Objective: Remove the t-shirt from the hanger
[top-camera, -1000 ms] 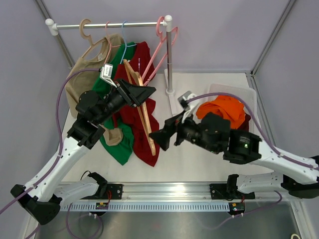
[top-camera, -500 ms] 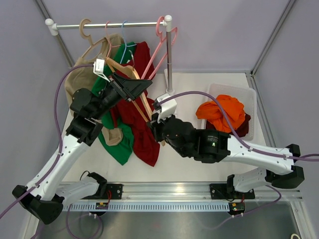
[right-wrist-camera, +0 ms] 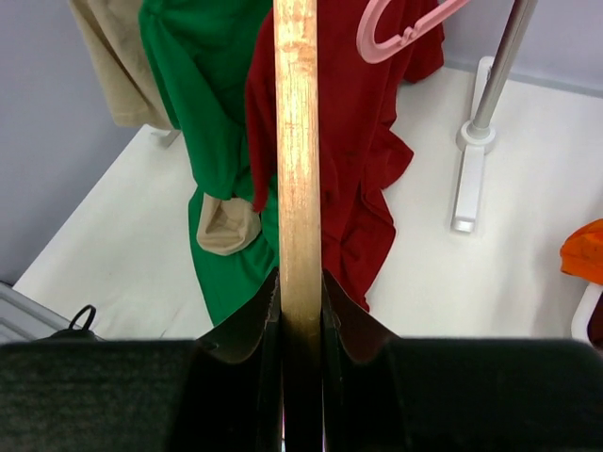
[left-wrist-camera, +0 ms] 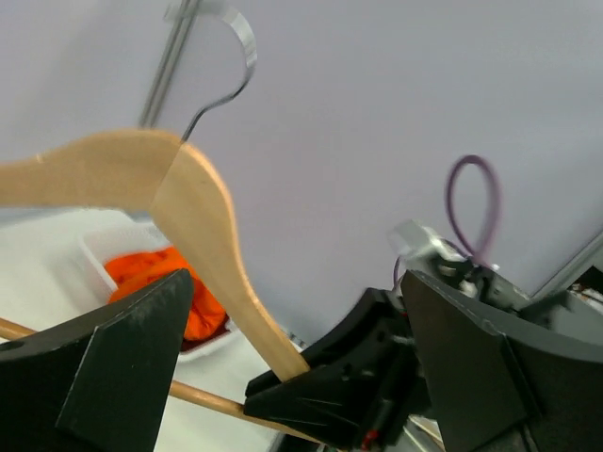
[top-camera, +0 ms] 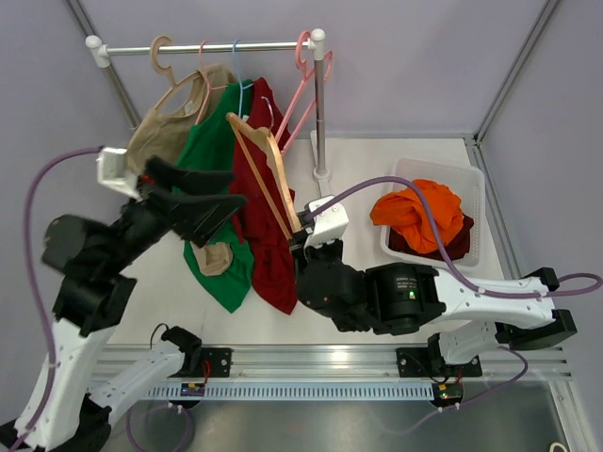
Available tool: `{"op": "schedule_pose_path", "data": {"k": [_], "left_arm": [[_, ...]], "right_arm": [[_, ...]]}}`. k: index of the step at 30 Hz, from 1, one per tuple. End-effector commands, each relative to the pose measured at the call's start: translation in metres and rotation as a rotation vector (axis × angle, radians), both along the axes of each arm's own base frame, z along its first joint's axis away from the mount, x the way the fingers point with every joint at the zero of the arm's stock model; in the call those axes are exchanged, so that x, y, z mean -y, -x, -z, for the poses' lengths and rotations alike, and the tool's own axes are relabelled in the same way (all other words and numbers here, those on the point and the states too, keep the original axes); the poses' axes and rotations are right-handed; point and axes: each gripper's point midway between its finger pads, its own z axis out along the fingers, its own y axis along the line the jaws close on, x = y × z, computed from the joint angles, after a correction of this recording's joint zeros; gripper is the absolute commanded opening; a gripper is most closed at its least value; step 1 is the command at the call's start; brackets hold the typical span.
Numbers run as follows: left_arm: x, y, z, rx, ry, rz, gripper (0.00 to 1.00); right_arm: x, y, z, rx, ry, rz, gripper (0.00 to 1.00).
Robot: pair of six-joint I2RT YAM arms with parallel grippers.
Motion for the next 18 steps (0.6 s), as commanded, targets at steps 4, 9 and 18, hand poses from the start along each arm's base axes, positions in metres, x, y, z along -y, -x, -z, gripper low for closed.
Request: {"op": "schedule_pose_path", "data": {"k": [4, 9, 18], "left_arm": [[-0.056, 0.066, -0.038, 0.268, -0.02, -0.166, 0.99], [-0.066, 0.074, -0.008, 0.247, -0.041, -0.194, 0.99], [-0.071, 0.077, 0.06, 0.15, -0.086, -0.208, 0.99]], "right_arm": [[0.038, -0.008, -0.034, 0.034, -0.071, 0.189, 0.0], [0.03, -0.018, -0.03, 0.041, -0.064, 0.22, 0.0], [-0.013, -0.09, -0.013, -0.03, -0.029, 0.324, 0.0]]}}
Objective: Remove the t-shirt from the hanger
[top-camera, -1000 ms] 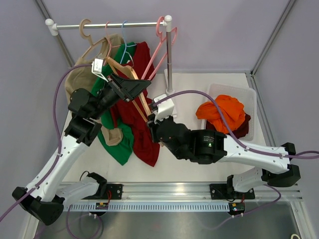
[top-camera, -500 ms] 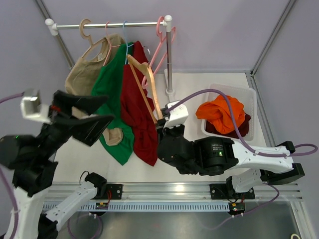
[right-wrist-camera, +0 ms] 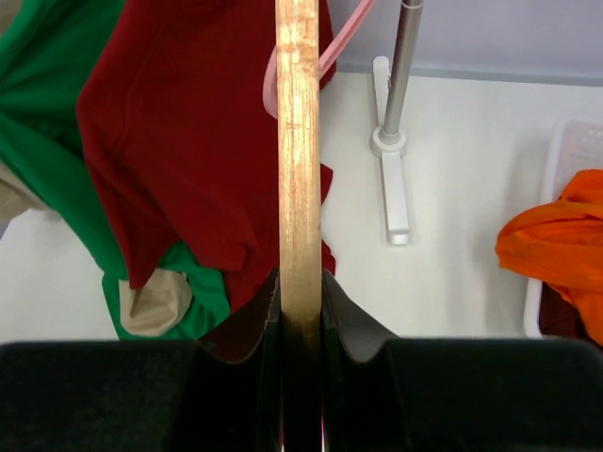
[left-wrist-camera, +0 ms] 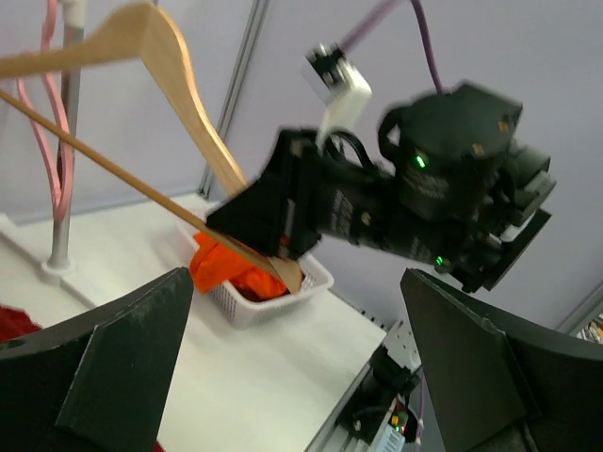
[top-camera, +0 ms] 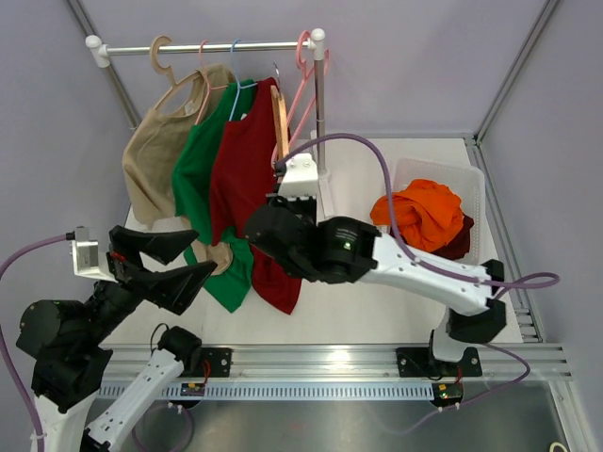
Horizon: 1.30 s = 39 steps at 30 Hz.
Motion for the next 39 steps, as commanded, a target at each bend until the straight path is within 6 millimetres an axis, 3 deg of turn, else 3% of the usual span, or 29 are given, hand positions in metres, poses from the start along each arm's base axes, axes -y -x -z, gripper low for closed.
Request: {"op": "schedule_pose_path", "data": {"k": [1, 2, 3, 5, 6, 8, 9, 12, 13, 18, 19, 21, 31, 34, 39], "left_arm": [[-0.001, 0.003, 0.013, -0.012, -0.008, -0.001, 0.99], [0.002, 0.005, 0.017, -0.022, -0.013, 0.023, 0.99], [0.004, 0.003, 0.023, -0.035, -0.019, 0.028, 0.99], [0.002, 0.005, 0.029, -0.029, -0.024, 0.029, 0.99], [0.001, 0.005, 0.033, -0.032, -0.03, 0.02, 0.99], [-0.008, 0.003, 0.041, -0.044, -0.044, -0.033, 0.99], [-0.013, 0.007, 0.042, -0.032, -0.039, -0.047, 0.99], [-0.02, 0.008, 0.057, -0.044, -0.053, -0.074, 0.99], [-0.02, 0.007, 0.065, -0.06, -0.065, -0.077, 0.99], [-0.022, 0.009, 0.082, -0.066, -0.068, -0.071, 0.99], [-0.022, 0.012, 0.084, -0.061, -0.065, -0.063, 0.99], [-0.019, 0.009, 0.093, -0.077, -0.076, -0.055, 0.99], [-0.017, -0.005, 0.116, -0.103, -0.113, -0.082, 0.99], [-0.016, -0.007, 0.118, -0.112, -0.11, -0.088, 0.99], [-0.014, -0.013, 0.119, -0.132, -0.116, -0.095, 0.99]], "right_arm": [[-0.008, -0.029, -0.02, 0.004, -0.11, 0.067, 0.0], [-0.012, -0.036, -0.033, 0.006, -0.152, 0.067, 0.0], [-0.028, -0.045, -0.018, -0.022, -0.143, 0.057, 0.0], [-0.033, -0.065, -0.027, -0.021, -0.193, 0.075, 0.0], [-0.049, -0.074, -0.008, -0.054, -0.183, 0.069, 0.0], [-0.053, -0.092, -0.01, -0.054, -0.223, 0.093, 0.0], [-0.062, -0.103, 0.007, -0.07, -0.202, 0.103, 0.0], [-0.065, -0.129, 0.014, -0.066, -0.236, 0.135, 0.0], [-0.071, -0.137, 0.007, -0.04, -0.283, 0.13, 0.0], [-0.063, -0.172, 0.013, -0.005, -0.271, 0.175, 0.0], [-0.06, -0.176, 0.005, 0.01, -0.278, 0.18, 0.0], [-0.055, -0.19, 0.015, 0.026, -0.213, 0.208, 0.0], [-0.057, -0.242, 0.027, 0.112, -0.165, 0.233, 0.0], [-0.055, -0.25, 0.022, 0.131, -0.165, 0.228, 0.0], [-0.055, -0.252, 0.042, 0.093, -0.137, 0.224, 0.0]]}}
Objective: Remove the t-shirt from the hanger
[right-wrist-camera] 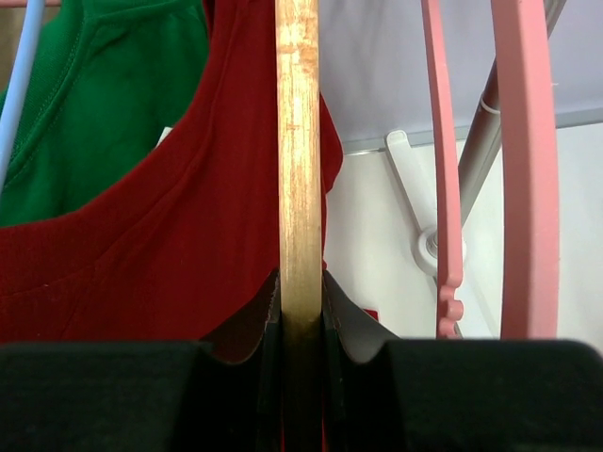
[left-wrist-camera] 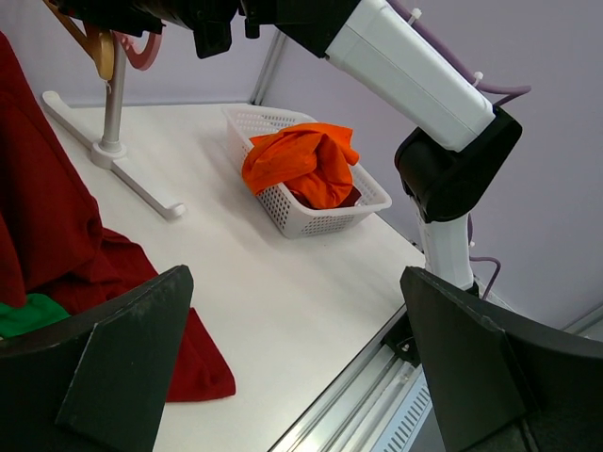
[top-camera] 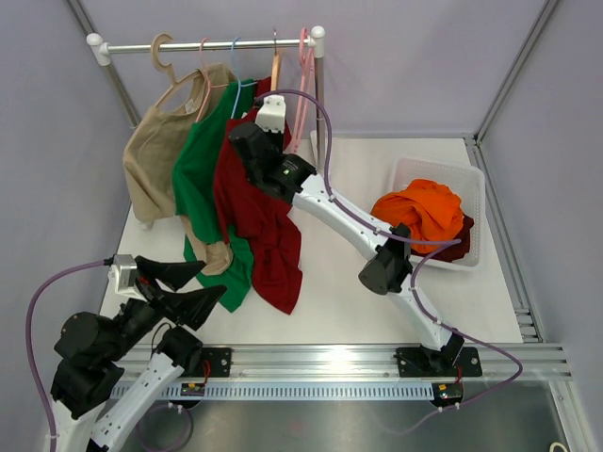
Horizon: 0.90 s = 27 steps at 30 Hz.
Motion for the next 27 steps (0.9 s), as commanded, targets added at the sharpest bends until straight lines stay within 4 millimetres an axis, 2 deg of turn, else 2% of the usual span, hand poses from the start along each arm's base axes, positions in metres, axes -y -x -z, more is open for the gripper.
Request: {"op": "schedule_pose_path", "data": {"k": [1, 6, 10, 11, 12, 14, 15, 16, 17, 18, 19, 20, 21, 22, 23, 24, 25, 26, 27], "left_arm": [[-0.001, -0.005, -0.008, 0.023, 0.014, -0.024, 0.99], [-0.001, -0.005, -0.012, 0.02, 0.021, -0.021, 0.99], [-0.001, -0.004, -0.016, 0.02, 0.026, -0.02, 0.99], [-0.002, -0.004, -0.017, 0.021, 0.027, -0.022, 0.99], [-0.003, -0.004, -0.018, 0.024, 0.026, -0.025, 0.99], [-0.004, -0.004, -0.019, 0.028, 0.029, -0.033, 0.99], [-0.005, -0.005, -0.02, 0.034, 0.027, -0.038, 0.99], [-0.005, -0.005, -0.021, 0.036, 0.025, -0.042, 0.99], [-0.007, -0.004, -0.022, 0.042, 0.024, -0.046, 0.99], [-0.008, -0.005, -0.024, 0.053, 0.019, -0.054, 0.99], [-0.01, -0.005, -0.027, 0.065, 0.02, -0.063, 0.99], [-0.012, -0.004, -0.028, 0.073, 0.016, -0.068, 0.99], [-0.015, -0.004, -0.03, 0.087, 0.014, -0.081, 0.99], [-0.016, -0.004, -0.031, 0.093, 0.012, -0.088, 0.99], [-0.017, -0.005, -0.031, 0.096, 0.011, -0.098, 0.99], [-0.019, -0.008, -0.031, 0.1, 0.003, -0.112, 0.99], [-0.019, -0.008, -0.03, 0.101, -0.001, -0.113, 0.99], [-0.017, -0.01, -0.028, 0.1, -0.01, -0.111, 0.99], [-0.016, -0.01, -0.027, 0.098, -0.015, -0.104, 0.99]], "right_arm": [[0.008, -0.011, -0.014, 0.036, -0.059, 0.02, 0.0], [0.01, -0.007, 0.011, -0.016, -0.038, 0.023, 0.0], [0.013, 0.0, 0.009, -0.028, -0.063, 0.017, 0.0], [0.015, 0.001, 0.012, -0.033, -0.062, 0.016, 0.04], [0.014, 0.004, 0.011, -0.034, -0.065, 0.011, 0.11], [0.017, 0.011, -0.01, -0.008, -0.089, -0.007, 0.29], [0.018, 0.016, -0.008, -0.013, -0.078, -0.018, 0.41], [0.019, 0.027, -0.032, 0.012, -0.1, -0.053, 0.72], [0.019, 0.033, -0.044, 0.032, -0.122, -0.072, 0.87], [0.018, 0.041, -0.037, 0.022, -0.103, -0.095, 0.99], [0.021, 0.06, -0.067, 0.057, -0.125, -0.141, 0.99], [0.022, 0.069, -0.076, 0.079, -0.136, -0.159, 0.99], [0.024, 0.079, -0.062, 0.061, -0.09, -0.171, 0.99], [0.037, 0.095, -0.085, 0.091, -0.105, -0.189, 0.99], [0.033, 0.109, -0.088, 0.096, -0.114, -0.226, 0.99], [0.033, 0.12, -0.066, 0.062, -0.081, -0.26, 1.0], [0.046, 0.136, -0.085, 0.084, -0.121, -0.282, 1.0], [0.043, 0.151, -0.064, 0.053, -0.11, -0.326, 0.99], [0.046, 0.162, -0.062, 0.047, -0.123, -0.348, 0.99]]}}
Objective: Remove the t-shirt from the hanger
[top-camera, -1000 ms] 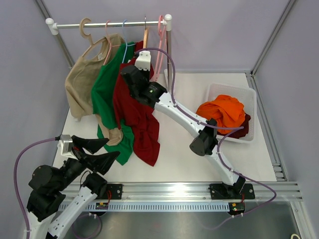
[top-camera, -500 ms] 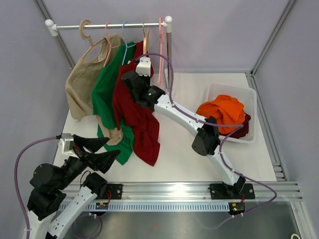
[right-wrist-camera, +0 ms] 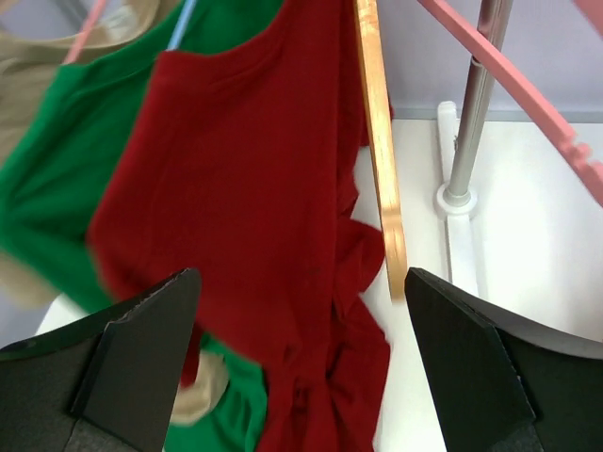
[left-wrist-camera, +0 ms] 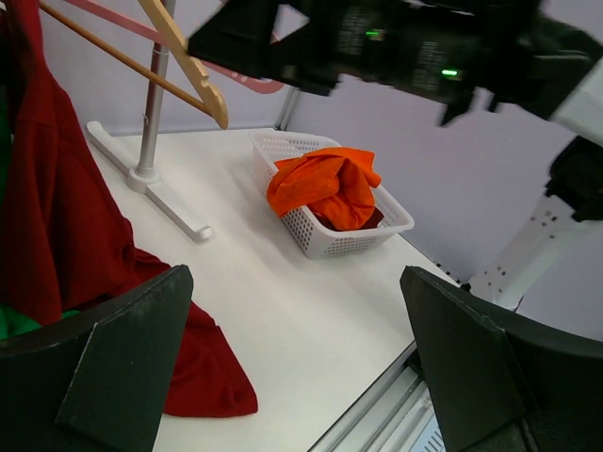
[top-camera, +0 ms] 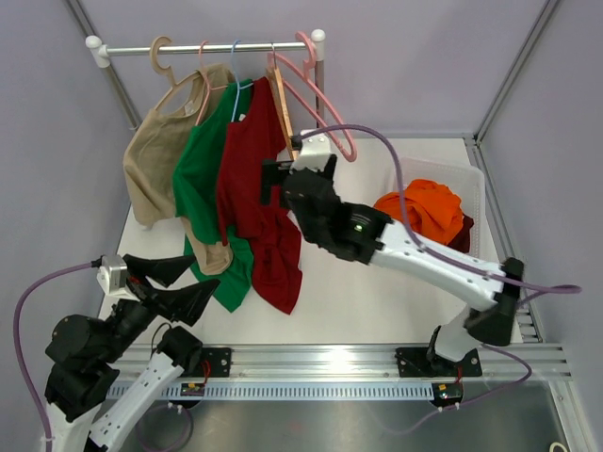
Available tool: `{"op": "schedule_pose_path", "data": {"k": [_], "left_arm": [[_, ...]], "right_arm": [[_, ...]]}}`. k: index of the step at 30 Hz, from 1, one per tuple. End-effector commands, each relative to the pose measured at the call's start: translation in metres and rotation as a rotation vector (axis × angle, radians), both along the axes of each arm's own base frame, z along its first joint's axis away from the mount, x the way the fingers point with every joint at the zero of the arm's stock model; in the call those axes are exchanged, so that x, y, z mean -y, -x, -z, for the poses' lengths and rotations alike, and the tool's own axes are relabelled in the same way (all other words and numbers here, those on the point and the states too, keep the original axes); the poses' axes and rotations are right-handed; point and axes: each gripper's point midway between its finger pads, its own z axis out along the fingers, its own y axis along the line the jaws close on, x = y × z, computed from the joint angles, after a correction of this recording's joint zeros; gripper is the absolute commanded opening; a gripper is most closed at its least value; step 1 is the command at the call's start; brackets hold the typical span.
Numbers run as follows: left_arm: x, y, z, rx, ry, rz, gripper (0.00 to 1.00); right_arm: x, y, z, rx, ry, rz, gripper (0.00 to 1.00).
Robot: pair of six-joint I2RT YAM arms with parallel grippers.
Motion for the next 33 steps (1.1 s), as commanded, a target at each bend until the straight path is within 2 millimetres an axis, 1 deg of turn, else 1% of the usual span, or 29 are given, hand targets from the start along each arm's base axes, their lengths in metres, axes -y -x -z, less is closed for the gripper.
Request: {"op": "schedule_pose_path", "data": {"k": [1, 2, 3, 4, 5, 6, 7, 8, 9, 10, 11, 12, 13, 14, 15, 16, 17, 18, 20, 21, 23, 24, 26, 30, 33], "left_arm": [[-0.003, -0.005, -0.01, 0.045, -0.011, -0.029, 0.99], [-0.002, -0.004, -0.01, 0.046, -0.014, -0.024, 0.99], [-0.002, -0.004, -0.009, 0.046, -0.016, -0.022, 0.99], [-0.003, -0.003, -0.009, 0.05, -0.013, -0.02, 0.99], [-0.003, -0.003, -0.008, 0.046, -0.014, -0.024, 0.99], [-0.004, -0.004, -0.006, 0.038, -0.013, -0.032, 0.99], [-0.005, -0.004, -0.006, 0.033, -0.01, -0.037, 0.99], [-0.005, -0.005, -0.002, 0.017, -0.011, -0.04, 0.99], [-0.005, -0.005, -0.001, 0.013, -0.014, -0.041, 0.99], [-0.006, -0.005, 0.0, 0.011, -0.014, -0.043, 0.99], [-0.007, -0.009, 0.006, -0.008, -0.015, -0.058, 0.99], [-0.008, -0.011, 0.008, -0.016, -0.012, -0.071, 0.99], [-0.008, -0.013, 0.011, -0.026, -0.014, -0.079, 0.99], [-0.01, -0.015, 0.015, -0.037, -0.018, -0.091, 0.99], [-0.009, -0.017, 0.019, -0.047, -0.022, -0.097, 0.99], [-0.009, -0.019, 0.023, -0.054, -0.028, -0.102, 0.99], [-0.01, -0.02, 0.025, -0.056, -0.034, -0.109, 0.99], [-0.011, -0.023, 0.029, -0.063, -0.039, -0.121, 0.99], [-0.01, -0.026, 0.034, -0.073, -0.049, -0.128, 0.99], [-0.009, -0.028, 0.039, -0.084, -0.057, -0.129, 0.99], [-0.011, -0.034, 0.044, -0.099, -0.06, -0.159, 0.99], [-0.01, -0.036, 0.046, -0.108, -0.067, -0.161, 0.99], [-0.009, -0.039, 0.05, -0.121, -0.077, -0.165, 0.99], [-0.004, -0.041, 0.055, -0.137, -0.097, -0.149, 0.99], [-0.005, -0.046, 0.06, -0.164, -0.093, -0.169, 0.99]], "right_arm": [[0.022, 0.044, -0.032, 0.041, -0.115, -0.107, 1.0], [0.023, 0.059, -0.033, 0.042, -0.134, -0.15, 0.99], [0.025, 0.069, -0.012, 0.014, -0.112, -0.183, 0.99], [0.044, 0.082, -0.03, 0.035, -0.163, -0.194, 0.99], [0.049, 0.094, -0.015, 0.021, -0.15, -0.22, 0.99], [0.066, 0.108, -0.03, 0.035, -0.211, -0.249, 0.99], [0.074, 0.115, -0.03, 0.034, -0.232, -0.268, 0.99], [0.082, 0.122, -0.011, 0.014, -0.217, -0.282, 0.99], [0.1, 0.134, -0.024, 0.03, -0.285, -0.311, 0.99], [0.11, 0.139, -0.023, 0.033, -0.304, -0.316, 0.99], [0.119, 0.143, -0.005, 0.014, -0.284, -0.316, 1.0], [0.14, 0.15, -0.014, 0.036, -0.341, -0.316, 0.99], [0.149, 0.154, -0.007, 0.029, -0.338, -0.313, 1.0], [0.156, 0.156, 0.004, 0.021, -0.331, -0.307, 0.99], [0.171, 0.162, 0.0, 0.036, -0.374, -0.309, 1.0], [0.177, 0.163, 0.006, 0.034, -0.373, -0.303, 0.99], [0.182, 0.164, 0.017, 0.025, -0.364, -0.294, 1.0], [0.195, 0.165, 0.016, 0.036, -0.397, -0.273, 1.0], [0.207, 0.166, 0.035, 0.015, -0.378, -0.238, 1.0], [0.219, 0.166, 0.034, 0.021, -0.42, -0.206, 0.99], [0.227, 0.168, 0.047, 0.009, -0.419, -0.191, 0.99], [0.237, 0.17, 0.045, 0.019, -0.465, -0.178, 0.99], [0.248, 0.172, 0.05, 0.032, -0.491, -0.164, 0.99], [0.262, 0.173, 0.054, 0.051, -0.508, -0.144, 0.99], [0.266, 0.172, 0.056, 0.06, -0.505, -0.133, 1.0]]}}
